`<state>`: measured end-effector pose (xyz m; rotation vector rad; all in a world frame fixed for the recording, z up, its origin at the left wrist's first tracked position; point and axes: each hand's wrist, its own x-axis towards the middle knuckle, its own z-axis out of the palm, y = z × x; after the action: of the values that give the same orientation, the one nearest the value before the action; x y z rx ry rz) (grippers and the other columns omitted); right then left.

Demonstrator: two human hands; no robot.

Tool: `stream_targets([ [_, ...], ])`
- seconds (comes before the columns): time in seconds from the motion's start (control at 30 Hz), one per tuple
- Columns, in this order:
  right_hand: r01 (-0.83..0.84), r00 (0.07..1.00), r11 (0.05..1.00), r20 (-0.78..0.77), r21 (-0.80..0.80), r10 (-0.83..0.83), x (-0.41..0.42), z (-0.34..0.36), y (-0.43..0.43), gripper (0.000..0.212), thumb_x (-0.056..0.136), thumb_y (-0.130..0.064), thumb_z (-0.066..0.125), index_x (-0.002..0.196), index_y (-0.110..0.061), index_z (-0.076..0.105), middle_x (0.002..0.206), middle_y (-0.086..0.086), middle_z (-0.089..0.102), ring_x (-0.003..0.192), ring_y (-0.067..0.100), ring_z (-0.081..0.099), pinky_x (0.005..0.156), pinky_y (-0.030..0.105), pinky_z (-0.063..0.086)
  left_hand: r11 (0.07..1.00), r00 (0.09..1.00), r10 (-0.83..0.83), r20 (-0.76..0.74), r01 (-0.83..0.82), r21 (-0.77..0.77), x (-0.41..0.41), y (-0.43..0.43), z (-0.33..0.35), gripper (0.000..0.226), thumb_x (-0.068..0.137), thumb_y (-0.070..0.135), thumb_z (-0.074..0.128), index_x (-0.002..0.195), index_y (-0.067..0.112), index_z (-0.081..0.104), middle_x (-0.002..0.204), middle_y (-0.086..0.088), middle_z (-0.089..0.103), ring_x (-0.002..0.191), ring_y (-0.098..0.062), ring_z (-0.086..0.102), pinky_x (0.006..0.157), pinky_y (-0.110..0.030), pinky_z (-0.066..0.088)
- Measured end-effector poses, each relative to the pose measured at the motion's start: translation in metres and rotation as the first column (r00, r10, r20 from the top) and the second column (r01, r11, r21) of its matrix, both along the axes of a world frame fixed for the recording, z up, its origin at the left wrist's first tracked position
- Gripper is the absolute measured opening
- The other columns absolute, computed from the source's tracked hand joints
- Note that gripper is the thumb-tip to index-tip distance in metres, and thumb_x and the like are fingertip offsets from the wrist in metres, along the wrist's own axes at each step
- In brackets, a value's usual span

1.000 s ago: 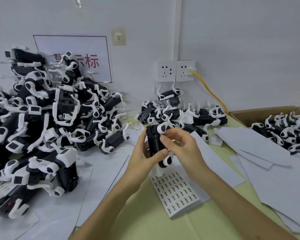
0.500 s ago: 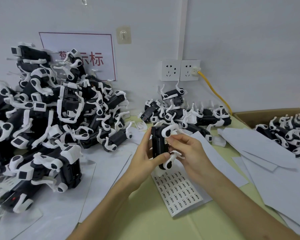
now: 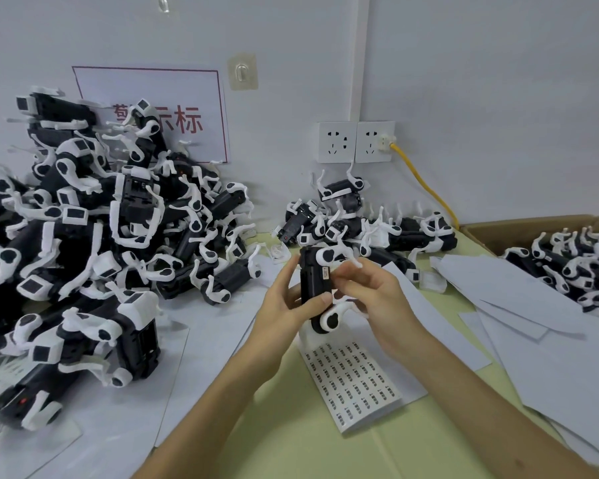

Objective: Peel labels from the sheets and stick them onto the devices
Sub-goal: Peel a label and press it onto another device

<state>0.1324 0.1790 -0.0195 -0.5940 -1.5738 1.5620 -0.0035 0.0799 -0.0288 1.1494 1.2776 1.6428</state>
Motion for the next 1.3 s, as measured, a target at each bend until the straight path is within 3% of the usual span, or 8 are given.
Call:
stream_targets([
  [0.17,0.300,0.948,0.953,-0.104,-0.034,-0.302,0.008,0.001,0.017,0.022,0.087,0.008,0.056,0.091,-0.010,0.069,0.080,0.003,0.067,0.064,0.014,0.055,0.067,0.030,0.044,0.992,0.983,0.000,0.185,0.024,-0.125,-0.003,0.002,-0.001,0.053,0.092,0.024,0.076,0.141,0.016,0.056,0.118,-0.012,0.077,0.105,-0.027,0.075,0.085,-0.036,0.061],
  [0.37,-0.297,0.923,0.948,0.290,0.117,0.253,0.026,0.007,0.037,0.035,0.100,-0.042,0.052,0.124,-0.026,0.071,0.128,0.000,0.067,0.119,0.019,0.062,0.096,0.037,0.049,0.931,0.971,-0.162,0.176,0.209,-0.299,-0.023,0.002,0.002,0.051,0.092,0.046,0.065,0.124,0.008,0.075,0.123,-0.021,0.073,0.110,-0.033,0.069,0.095,-0.038,0.055],
  [0.63,-0.296,0.858,0.955,0.430,-0.034,0.282,0.039,0.003,0.050,0.059,0.089,-0.051,0.067,0.118,0.000,0.066,0.107,0.021,0.063,0.099,0.031,0.057,0.087,0.039,0.045,0.910,0.941,-0.023,0.338,0.160,-0.382,-0.025,0.003,0.000,0.065,0.106,0.058,0.033,0.127,0.008,0.069,0.124,-0.019,0.073,0.096,-0.034,0.074,0.075,-0.039,0.061],
  [0.8,-0.059,0.996,0.972,-0.079,-0.226,0.042,0.066,0.019,0.076,0.024,0.087,-0.037,0.058,0.068,-0.024,0.065,0.093,0.010,0.054,0.051,0.015,0.056,0.054,0.027,0.046,0.964,0.920,0.143,0.366,-0.046,-0.261,-0.031,0.005,0.003,0.051,0.111,0.044,0.035,0.124,0.004,0.065,0.112,-0.019,0.077,0.087,-0.035,0.078,0.069,-0.039,0.066],
  [0.87,-0.061,0.864,0.867,-0.461,-0.495,-0.202,0.080,0.015,0.093,0.025,0.096,-0.039,0.054,0.087,-0.018,0.065,0.098,0.011,0.065,0.064,0.024,0.069,0.068,0.034,0.054,0.964,0.916,0.168,0.365,-0.075,-0.254,-0.035,0.005,0.001,0.050,0.112,0.042,0.035,0.124,0.004,0.065,0.112,-0.020,0.077,0.085,-0.033,0.078,0.066,-0.037,0.065],
  [0.93,-0.072,0.746,0.771,-0.548,-0.632,-0.379,0.094,0.007,0.109,0.049,0.106,-0.048,0.040,0.121,-0.006,0.061,0.115,0.021,0.072,0.100,0.036,0.074,0.093,0.044,0.055,0.962,0.920,0.181,0.348,-0.093,-0.257,-0.035,0.005,0.000,0.050,0.112,0.042,0.034,0.122,0.004,0.066,0.112,-0.020,0.077,0.084,-0.033,0.078,0.066,-0.037,0.064],
  [1.03,0.178,0.810,0.749,-0.337,-0.638,-0.480,0.100,0.002,0.115,0.051,0.108,-0.046,0.033,0.134,-0.009,0.057,0.120,0.017,0.072,0.101,0.031,0.071,0.088,0.035,0.052,0.957,0.933,0.200,0.297,-0.122,-0.263,-0.030,0.005,-0.001,0.048,0.113,0.040,0.033,0.117,0.007,0.067,0.110,-0.017,0.078,0.083,-0.031,0.077,0.069,-0.038,0.061],
  [1.3,0.427,0.870,0.783,-0.032,-0.451,-0.493,0.066,0.001,0.093,0.015,0.096,-0.019,0.057,0.097,-0.013,0.071,0.082,0.006,0.071,0.062,0.018,0.059,0.061,0.025,0.045,0.906,0.914,0.391,0.106,-0.361,-0.222,-0.032,0.004,0.001,0.025,0.108,0.023,0.048,0.108,0.012,0.071,0.102,-0.011,0.079,0.076,-0.023,0.072,0.068,-0.032,0.055],
])
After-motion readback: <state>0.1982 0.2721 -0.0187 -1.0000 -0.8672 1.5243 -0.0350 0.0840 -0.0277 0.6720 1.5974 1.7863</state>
